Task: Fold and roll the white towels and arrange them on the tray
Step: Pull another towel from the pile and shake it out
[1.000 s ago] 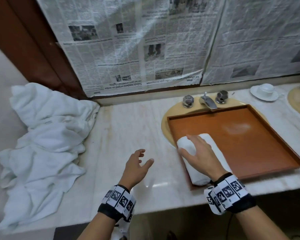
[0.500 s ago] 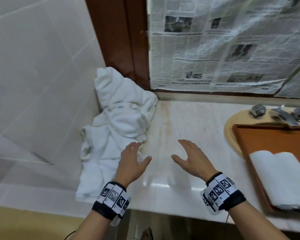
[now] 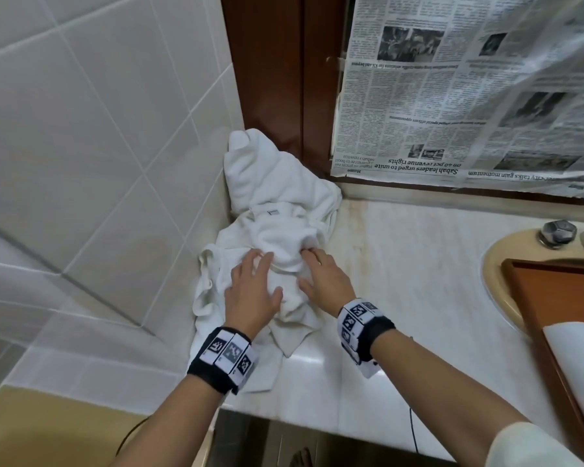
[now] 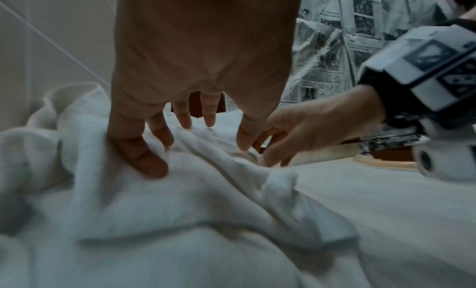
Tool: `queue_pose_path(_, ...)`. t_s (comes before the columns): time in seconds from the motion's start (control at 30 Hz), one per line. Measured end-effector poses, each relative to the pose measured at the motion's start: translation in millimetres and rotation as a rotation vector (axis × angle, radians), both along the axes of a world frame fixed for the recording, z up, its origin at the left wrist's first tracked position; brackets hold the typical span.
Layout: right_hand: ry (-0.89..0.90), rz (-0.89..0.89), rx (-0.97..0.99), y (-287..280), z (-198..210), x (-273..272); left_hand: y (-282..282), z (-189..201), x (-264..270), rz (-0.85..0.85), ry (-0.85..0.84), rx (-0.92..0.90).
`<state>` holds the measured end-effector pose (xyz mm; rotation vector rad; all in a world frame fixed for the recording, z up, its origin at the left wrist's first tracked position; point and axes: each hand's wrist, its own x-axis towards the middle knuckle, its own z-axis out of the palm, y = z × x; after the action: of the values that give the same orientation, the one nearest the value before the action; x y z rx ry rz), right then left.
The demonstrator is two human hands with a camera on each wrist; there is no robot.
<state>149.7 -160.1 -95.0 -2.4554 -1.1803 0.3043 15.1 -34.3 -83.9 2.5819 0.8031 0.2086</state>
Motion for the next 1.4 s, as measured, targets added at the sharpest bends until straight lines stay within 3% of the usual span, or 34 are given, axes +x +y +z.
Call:
queue_pose_path(0.13, -0.102, -0.044, 0.076, 19, -8, 7, 9, 13, 22, 0.006, 0.010, 0.047)
queue_pose_path(0.3, 0.021, -0.047, 0.432, -1, 18, 13, 17, 18, 31, -0.008, -0.053, 0.096)
queue_pose_path(0.4, 0.063, -0.021, 0.538, -31, 49, 17, 13, 27, 32, -0.078, -0.228, 0.132)
queue_pose_path(0.5, 0.087, -0.069, 0.615, -67, 80, 24, 0, 56, 31, -0.168, -0.480, -0.059)
queue_pose_path(0.6, 0.167, -0.042, 0.570, -102, 97, 26, -11, 91, 29, -0.211, -0.650, -0.121)
queue_pose_path(0.7, 0.068, -0.024, 0.327, -132, 91, 29, -23, 112, 24, -0.250, -0.695, -0.130)
queue_pose_path(0.77, -0.001, -0.086, 0.238, -149, 81, 34, -32, 117, 21, -0.232, -0.734, -0.173)
queue_pose_path(0.83, -0.027, -0.195, 0.298, -167, 75, 37, -39, 117, 19, -0.202, -0.767, -0.234)
queue_pose_path(0.97, -0.022, -0.396, 0.549, -193, 99, 40, -48, 105, 20, -0.229, -0.619, -0.268)
queue_pose_path(1.1, -0.053, -0.387, 0.705, -204, 138, 40, -62, 86, 19, -0.257, -0.376, -0.342)
queue_pose_path(1.27, -0.024, -0.307, 0.668, -201, 141, 20, -98, 65, 19, -0.282, -0.189, -0.411)
queue_pose_path(1.4, 0.091, -0.221, 0.592, -193, 112, 1, -138, 54, 34, -0.392, -0.280, -0.405)
